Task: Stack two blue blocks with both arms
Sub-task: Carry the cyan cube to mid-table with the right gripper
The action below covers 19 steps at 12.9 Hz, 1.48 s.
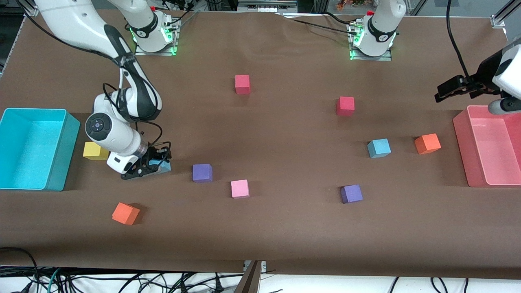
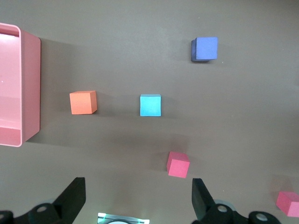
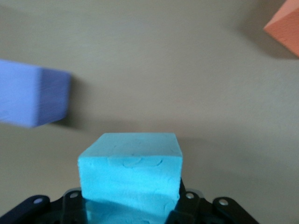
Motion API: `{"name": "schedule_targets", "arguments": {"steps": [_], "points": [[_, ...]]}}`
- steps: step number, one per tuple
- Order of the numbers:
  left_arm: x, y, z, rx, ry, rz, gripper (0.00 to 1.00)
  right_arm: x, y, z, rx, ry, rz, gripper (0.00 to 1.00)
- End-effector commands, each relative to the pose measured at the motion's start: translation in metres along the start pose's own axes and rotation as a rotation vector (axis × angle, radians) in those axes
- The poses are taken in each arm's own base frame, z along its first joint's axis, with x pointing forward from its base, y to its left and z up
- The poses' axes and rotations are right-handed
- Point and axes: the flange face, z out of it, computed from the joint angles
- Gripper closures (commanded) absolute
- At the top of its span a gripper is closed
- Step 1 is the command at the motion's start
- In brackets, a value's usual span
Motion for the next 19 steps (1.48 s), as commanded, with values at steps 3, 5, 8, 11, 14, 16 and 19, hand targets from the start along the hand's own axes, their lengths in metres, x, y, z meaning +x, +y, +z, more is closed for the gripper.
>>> {"name": "schedule_targets", "arguments": {"steps": [3,5,8,11,14,16,19], "points": [[0.015,-0.001,0.017,0.006,0.017,0.008,0.0,0.004,-0.116,-0.042,0.031,-0.076,0.156,0.98],[0.031,-0.003,0.051,0.036,0.019,0.014,0.0,0.0,-0.176,-0.026,0.031,-0.091,0.237,0.97],[0.046,0.002,0.072,0.067,0.028,0.023,0.0,0.013,-0.255,0.0,0.068,-0.1,0.298,0.97],[0.061,0.003,0.136,0.081,-0.03,0.028,0.0,0.007,-0.309,0.056,-0.03,-0.086,0.261,0.97],[0.067,0.002,0.182,0.08,-0.024,0.021,0.0,0.017,-0.317,0.08,0.014,-0.012,0.279,0.96],[0.072,0.002,0.213,0.068,-0.024,0.016,0.0,0.016,-0.317,0.086,0.009,-0.015,0.277,0.93],[0.071,0.004,0.265,0.058,0.019,0.022,0.01,0.018,-0.314,0.085,0.013,-0.012,0.272,0.0]]}}
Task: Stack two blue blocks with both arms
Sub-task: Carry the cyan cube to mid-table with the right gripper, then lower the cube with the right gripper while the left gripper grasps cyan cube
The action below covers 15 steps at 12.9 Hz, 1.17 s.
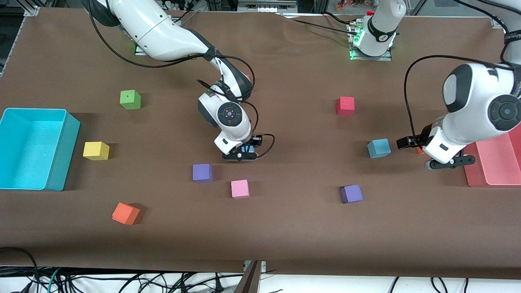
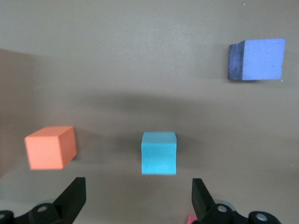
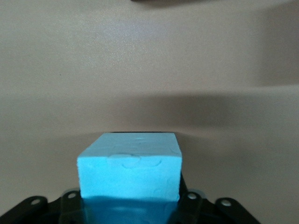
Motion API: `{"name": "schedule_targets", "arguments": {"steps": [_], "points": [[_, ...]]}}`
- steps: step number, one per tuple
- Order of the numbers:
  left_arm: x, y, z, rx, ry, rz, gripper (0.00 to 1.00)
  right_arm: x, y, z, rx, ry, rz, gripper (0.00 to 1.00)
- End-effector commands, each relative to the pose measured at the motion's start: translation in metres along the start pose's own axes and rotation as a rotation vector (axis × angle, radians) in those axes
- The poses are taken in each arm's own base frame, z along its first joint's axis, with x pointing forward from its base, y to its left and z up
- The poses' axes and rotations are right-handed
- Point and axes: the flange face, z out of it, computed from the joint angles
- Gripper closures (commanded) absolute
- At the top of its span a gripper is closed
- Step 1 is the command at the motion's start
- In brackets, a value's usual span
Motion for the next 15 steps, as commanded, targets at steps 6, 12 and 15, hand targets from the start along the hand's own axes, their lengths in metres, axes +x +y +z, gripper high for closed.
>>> {"name": "schedule_targets", "arguments": {"steps": [6,12,15], "points": [[-0.004,0.029,0.128,0.003,0.042,0.029,0.01,0.007,0.0,-0.059,0.001,0.023,-0.021,0.0],[-0.016,0.027,0.168,0.015,0.002,0.038,0.01,0.002,0.078,-0.19,0.041,-0.012,-0.221,0.0],[-0.024,0.025,0.176,0.011,-0.008,0.025,0.05,-0.011,0.157,-0.198,0.343,-0.046,-0.337,0.0]]}}
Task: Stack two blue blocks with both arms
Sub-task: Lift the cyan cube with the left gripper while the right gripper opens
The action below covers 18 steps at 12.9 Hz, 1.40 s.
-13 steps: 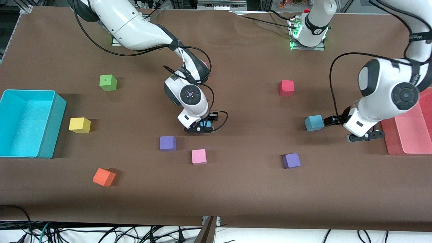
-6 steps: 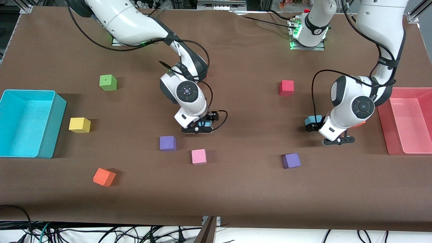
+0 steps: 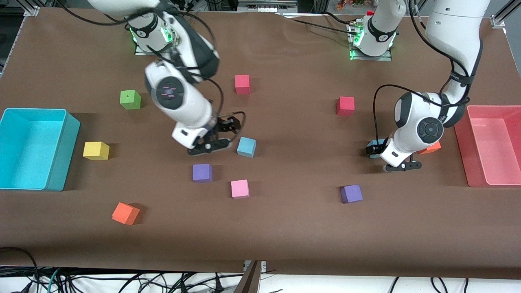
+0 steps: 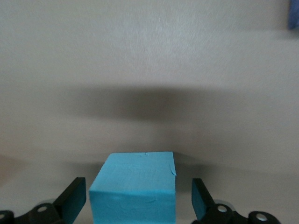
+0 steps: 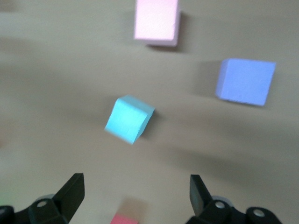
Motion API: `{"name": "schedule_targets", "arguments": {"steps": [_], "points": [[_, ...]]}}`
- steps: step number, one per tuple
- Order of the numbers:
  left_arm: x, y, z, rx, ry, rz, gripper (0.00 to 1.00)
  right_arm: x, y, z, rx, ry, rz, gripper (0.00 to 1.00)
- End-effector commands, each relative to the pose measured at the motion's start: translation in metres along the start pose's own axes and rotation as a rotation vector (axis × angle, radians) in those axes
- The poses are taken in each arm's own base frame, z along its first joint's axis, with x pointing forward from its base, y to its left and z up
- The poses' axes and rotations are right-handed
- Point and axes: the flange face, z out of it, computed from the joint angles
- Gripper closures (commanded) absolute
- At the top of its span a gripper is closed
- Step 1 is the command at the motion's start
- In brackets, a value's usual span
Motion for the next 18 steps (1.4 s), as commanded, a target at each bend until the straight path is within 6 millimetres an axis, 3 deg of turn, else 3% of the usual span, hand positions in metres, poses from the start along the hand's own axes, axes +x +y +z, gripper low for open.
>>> {"name": "schedule_targets", "arguments": {"steps": [1,2,3,5,6,8,9,10,13,15,18], "points": [[-0.004,0.001,0.0,-0.008,0.009,-0.006,0.25,-0.05,0.051,0.001,0.119,0.061,-0.127,0.01],[-0.008,0.004,0.002,-0.009,0.004,-0.006,0.47,-0.062,0.058,0.01,0.126,0.105,-0.133,0.0],[-0.01,0.013,0.001,-0.009,0.006,0.005,0.63,-0.071,0.063,0.027,0.132,0.162,-0.121,0.0],[-0.009,0.016,-0.002,-0.008,0.012,0.01,0.87,-0.09,0.055,0.065,0.229,0.264,-0.092,0.0],[-0.008,0.021,-0.015,-0.013,0.033,0.019,0.97,-0.093,0.061,0.08,0.258,0.283,-0.152,0.01],[0.0,0.03,-0.074,-0.04,0.123,0.034,1.0,-0.095,0.074,0.112,0.31,0.33,-0.251,0.01],[-0.002,0.045,-0.103,-0.046,0.135,0.058,1.0,-0.097,0.075,0.133,0.308,0.369,-0.291,0.01],[-0.005,0.07,-0.134,-0.049,0.144,0.097,1.0,-0.1,0.08,0.155,0.286,0.412,-0.358,0.0],[-0.027,0.169,-0.196,-0.078,0.18,0.207,1.0,-0.113,0.077,0.203,0.307,0.549,-0.448,0.01],[-0.049,0.227,-0.202,-0.115,0.182,0.162,1.0,-0.117,0.094,0.223,0.271,0.604,-0.482,0.01],[-0.087,0.331,-0.181,-0.133,0.17,0.128,1.0,-0.103,0.087,0.236,0.262,0.625,-0.538,0.0]]}}
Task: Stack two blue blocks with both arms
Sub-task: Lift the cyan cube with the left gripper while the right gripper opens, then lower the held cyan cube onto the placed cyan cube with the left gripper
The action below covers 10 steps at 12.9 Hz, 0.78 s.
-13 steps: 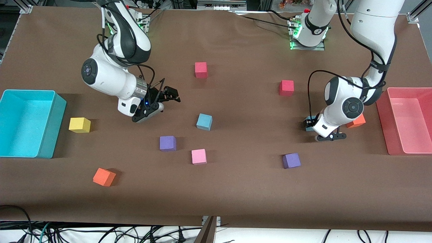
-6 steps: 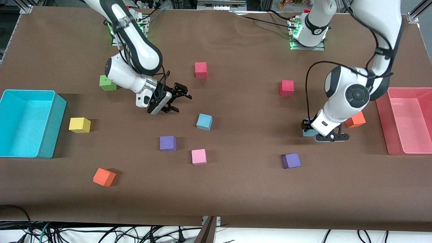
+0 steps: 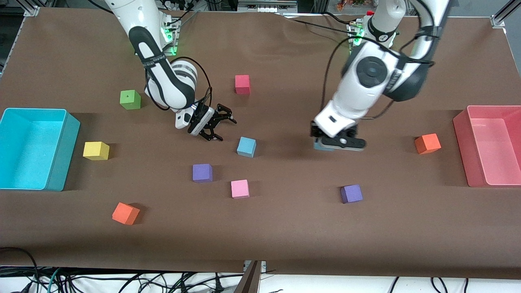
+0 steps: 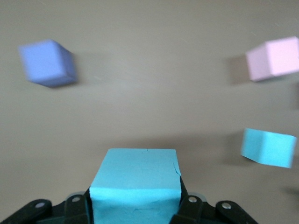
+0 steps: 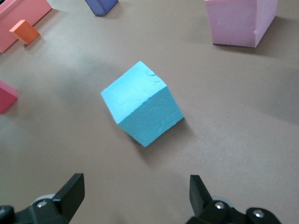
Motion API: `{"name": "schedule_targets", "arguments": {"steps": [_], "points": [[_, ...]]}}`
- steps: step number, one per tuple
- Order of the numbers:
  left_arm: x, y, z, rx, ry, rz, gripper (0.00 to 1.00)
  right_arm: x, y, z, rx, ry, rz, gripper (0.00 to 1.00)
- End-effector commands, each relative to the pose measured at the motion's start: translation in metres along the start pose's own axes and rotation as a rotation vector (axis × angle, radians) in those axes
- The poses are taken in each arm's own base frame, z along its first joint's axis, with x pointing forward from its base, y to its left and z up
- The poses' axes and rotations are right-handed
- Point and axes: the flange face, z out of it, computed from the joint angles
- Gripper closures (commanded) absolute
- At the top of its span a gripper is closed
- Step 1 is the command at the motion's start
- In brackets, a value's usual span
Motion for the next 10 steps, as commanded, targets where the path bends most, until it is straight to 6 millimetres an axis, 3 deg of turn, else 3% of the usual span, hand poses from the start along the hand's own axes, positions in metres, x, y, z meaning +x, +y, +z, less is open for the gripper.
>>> {"name": "schedule_targets", "arguments": {"steps": [1,4,7,9,10], "points": [[-0.006,0.087,0.027,-0.021,-0.003,-0.044,1.0,0.011,0.006,0.019,-0.003,0.025,-0.061,0.01],[-0.009,0.153,0.041,-0.044,0.025,-0.007,1.0,0.01,0.009,0.027,-0.001,0.02,-0.11,0.01],[-0.009,0.183,0.061,-0.04,0.043,-0.021,1.0,0.015,0.004,0.045,0.029,0.029,-0.131,0.0],[0.0,0.188,0.077,-0.031,0.043,-0.032,1.0,0.015,0.005,0.046,0.034,0.018,-0.163,0.0],[0.001,0.191,0.085,-0.026,0.039,-0.03,1.0,0.016,0.015,0.041,0.023,0.006,-0.198,0.01]]}}
